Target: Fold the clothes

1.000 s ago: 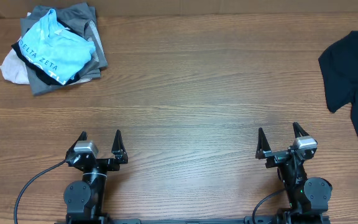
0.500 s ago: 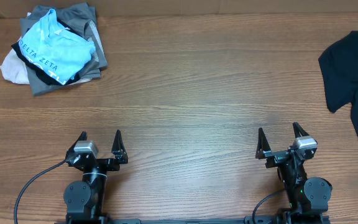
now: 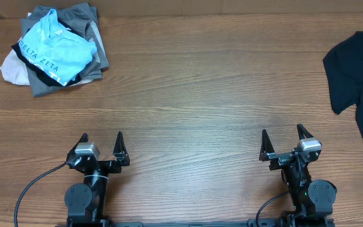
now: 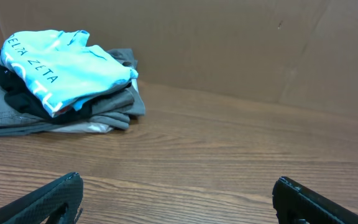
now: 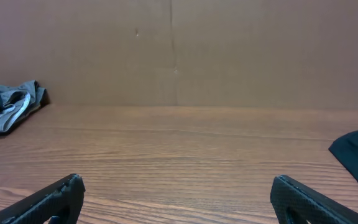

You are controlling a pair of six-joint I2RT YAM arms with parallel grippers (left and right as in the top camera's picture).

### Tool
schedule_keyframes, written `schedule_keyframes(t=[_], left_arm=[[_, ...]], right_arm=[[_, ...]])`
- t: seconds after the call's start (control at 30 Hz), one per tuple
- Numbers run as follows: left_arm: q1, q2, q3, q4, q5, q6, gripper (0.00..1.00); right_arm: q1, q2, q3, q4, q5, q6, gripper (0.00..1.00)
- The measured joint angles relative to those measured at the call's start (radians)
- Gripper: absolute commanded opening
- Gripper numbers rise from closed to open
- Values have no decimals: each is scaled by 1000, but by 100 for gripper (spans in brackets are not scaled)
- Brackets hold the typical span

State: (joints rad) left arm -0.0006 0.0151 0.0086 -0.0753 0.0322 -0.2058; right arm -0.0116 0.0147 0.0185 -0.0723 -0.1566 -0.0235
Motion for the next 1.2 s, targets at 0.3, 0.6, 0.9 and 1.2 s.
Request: schedule_keyframes(t=[0.3,0.6,0.9,1.2], left_arm=[[0,0,0,0,0,0,100],[0,0,0,0,0,0,100],[0,0,0,0,0,0,100],[0,0,0,0,0,0,100]], right_arm=[[0,0,0,11,-24,13,100],[0,0,0,103,-464,190,100],[0,-2,0,439,-673,381,100],[0,62,101,380,-488,373,100]])
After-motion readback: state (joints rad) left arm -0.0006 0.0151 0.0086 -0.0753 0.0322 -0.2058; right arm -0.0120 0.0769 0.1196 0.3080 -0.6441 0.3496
